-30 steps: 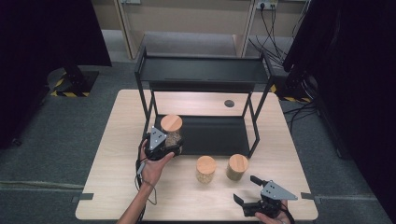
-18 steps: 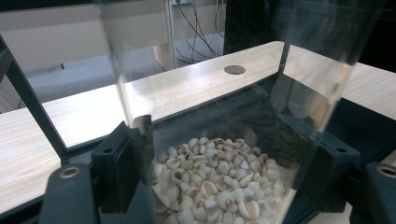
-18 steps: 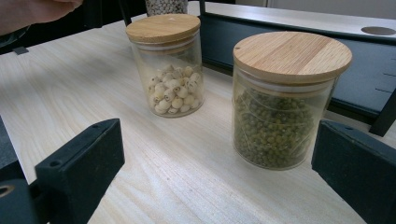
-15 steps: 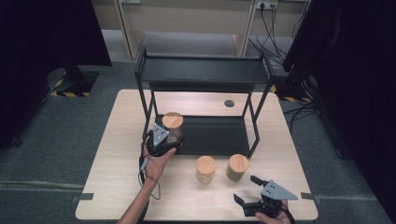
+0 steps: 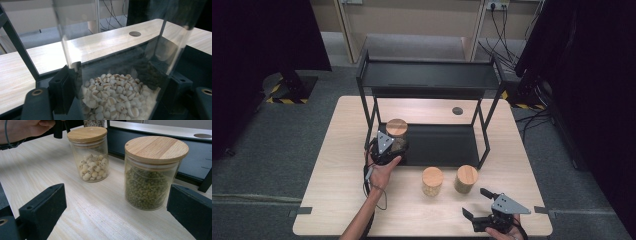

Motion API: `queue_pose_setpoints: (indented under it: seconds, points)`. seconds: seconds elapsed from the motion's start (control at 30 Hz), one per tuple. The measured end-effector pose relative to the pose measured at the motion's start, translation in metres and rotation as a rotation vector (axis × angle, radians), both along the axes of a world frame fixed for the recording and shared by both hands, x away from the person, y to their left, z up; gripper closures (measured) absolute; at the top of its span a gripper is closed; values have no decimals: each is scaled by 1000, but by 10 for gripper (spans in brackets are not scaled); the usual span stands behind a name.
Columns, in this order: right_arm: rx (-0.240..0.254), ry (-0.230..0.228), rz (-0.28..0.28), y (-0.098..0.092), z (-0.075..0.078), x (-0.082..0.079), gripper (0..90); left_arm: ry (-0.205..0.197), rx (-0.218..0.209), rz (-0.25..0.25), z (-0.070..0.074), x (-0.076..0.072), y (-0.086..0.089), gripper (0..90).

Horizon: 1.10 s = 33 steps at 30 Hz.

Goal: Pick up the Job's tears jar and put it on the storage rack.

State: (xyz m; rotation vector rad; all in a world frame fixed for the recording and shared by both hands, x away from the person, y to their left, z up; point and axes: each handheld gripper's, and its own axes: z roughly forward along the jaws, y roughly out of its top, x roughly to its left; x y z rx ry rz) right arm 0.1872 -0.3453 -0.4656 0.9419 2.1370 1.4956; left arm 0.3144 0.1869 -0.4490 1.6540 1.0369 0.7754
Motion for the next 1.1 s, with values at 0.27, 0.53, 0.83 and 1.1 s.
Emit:
queue_pose_setpoints:
  seconds: [0.27,0.53,0.83,1.1]
  points:
    - [-2,-1,1,0,0,0,29,4,-1,16,-4,3,-3,252]
    - [0,-1,1,0,0,0,29,12,4,25,-9,5,-4,252]
    - [1,-1,3,0,0,0,29,5,-19,43,-15,3,-6,251]
    - [1,-1,5,0,0,0,29,3,-24,71,-16,-1,-11,248]
